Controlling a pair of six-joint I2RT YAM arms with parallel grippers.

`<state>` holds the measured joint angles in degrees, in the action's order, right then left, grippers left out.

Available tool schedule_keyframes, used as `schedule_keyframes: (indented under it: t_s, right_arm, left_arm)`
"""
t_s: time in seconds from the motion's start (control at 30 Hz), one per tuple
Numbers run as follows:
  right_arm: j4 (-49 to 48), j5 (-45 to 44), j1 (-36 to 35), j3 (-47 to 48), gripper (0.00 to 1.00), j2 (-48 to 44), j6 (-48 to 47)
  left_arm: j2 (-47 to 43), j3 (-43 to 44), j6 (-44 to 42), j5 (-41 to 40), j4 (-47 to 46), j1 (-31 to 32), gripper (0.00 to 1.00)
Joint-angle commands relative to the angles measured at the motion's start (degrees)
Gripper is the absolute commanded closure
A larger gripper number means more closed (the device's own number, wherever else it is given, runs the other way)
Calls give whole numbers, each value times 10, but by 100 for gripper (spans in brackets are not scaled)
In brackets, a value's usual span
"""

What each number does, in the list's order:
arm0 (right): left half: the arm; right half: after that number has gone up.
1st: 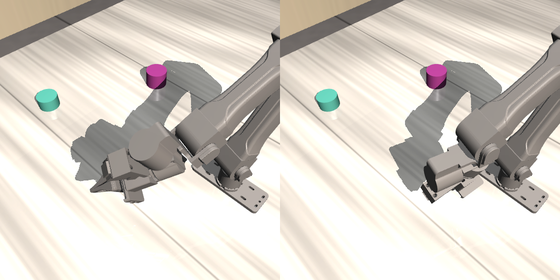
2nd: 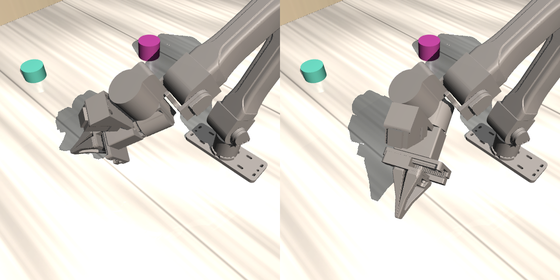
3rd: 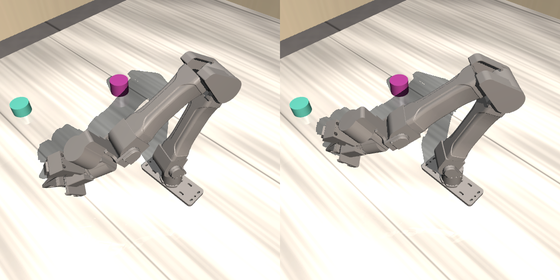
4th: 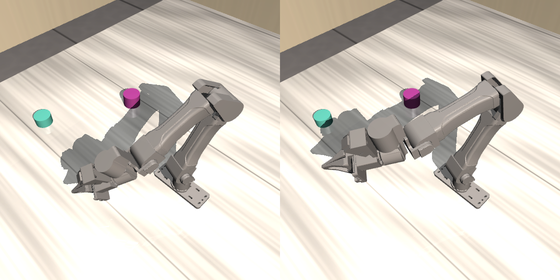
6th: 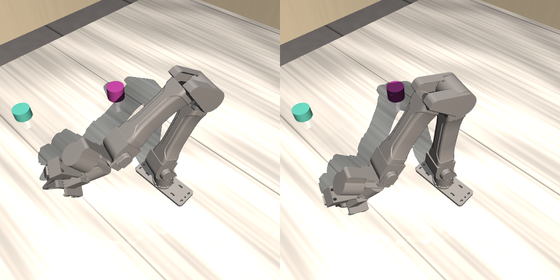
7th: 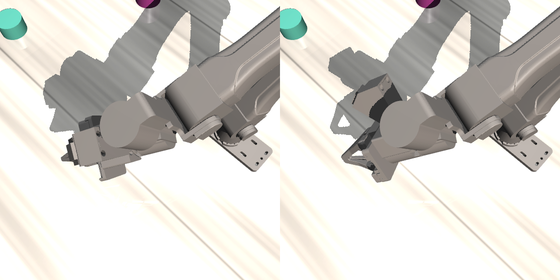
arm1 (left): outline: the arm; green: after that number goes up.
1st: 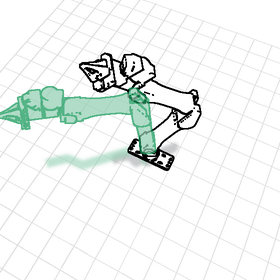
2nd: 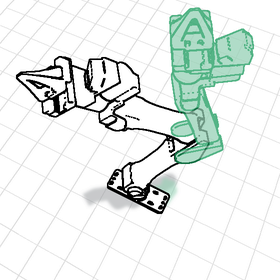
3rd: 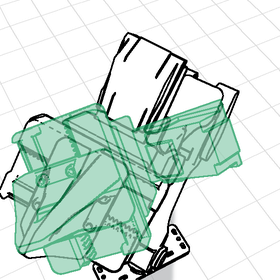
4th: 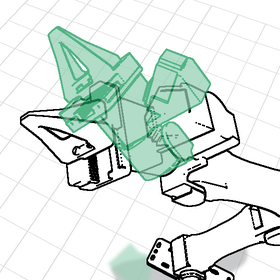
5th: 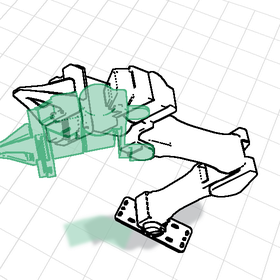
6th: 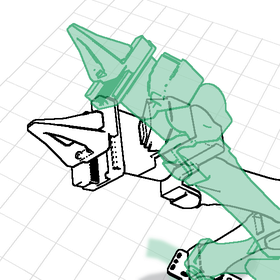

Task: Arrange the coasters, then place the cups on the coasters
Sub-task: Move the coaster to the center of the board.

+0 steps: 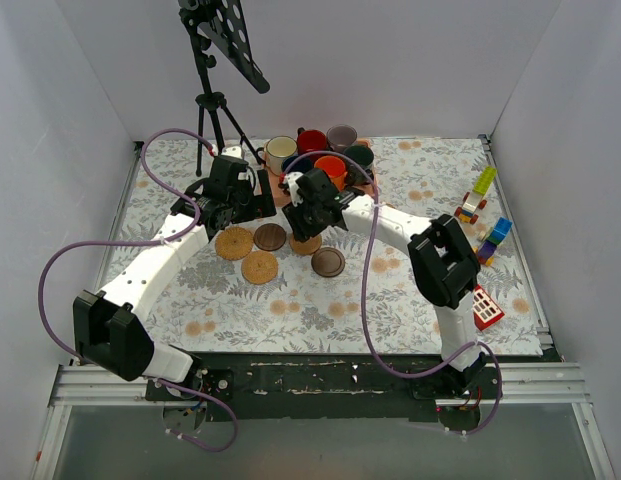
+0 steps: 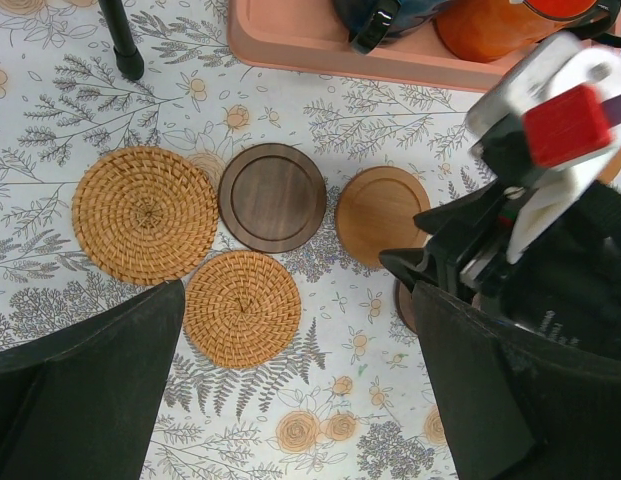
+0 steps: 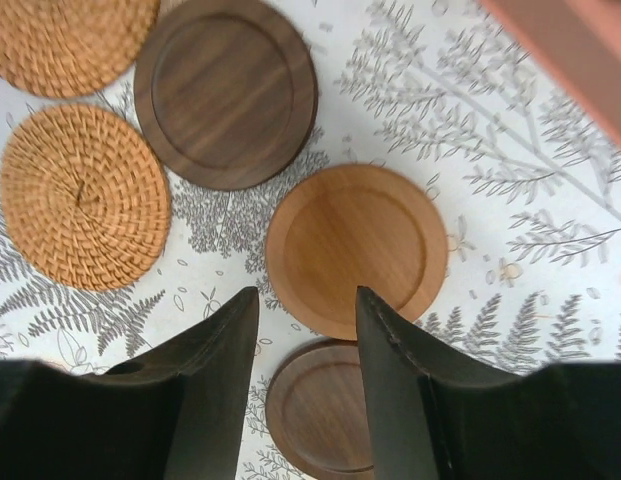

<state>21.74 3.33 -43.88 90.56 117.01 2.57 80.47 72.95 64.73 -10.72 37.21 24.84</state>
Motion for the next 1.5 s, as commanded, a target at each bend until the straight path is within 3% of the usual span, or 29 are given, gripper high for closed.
schedule_keyframes:
  t_s: [0.0,0.13,0.33,0.67,1.47]
  right_arm:
    - [17,-24,24,51,45,-35,6]
    - [31,-26,50,66,38,-20,-2]
    - [52,-5,82,85,37,9,-12]
    - [72,41,87,109,53,62,-21]
    - [71,66,85,81,60,92,-5]
  left_arm:
    - [-21,3,-7,-10,-4,-4,2]
    - [-18,7,-8,-12,-2,-3,2]
    - [-15,13,-8,-17,0,-4,2]
    - [-9,18,-8,-19,2,-4,2]
    - [-16,7,-8,-12,2,-4,2]
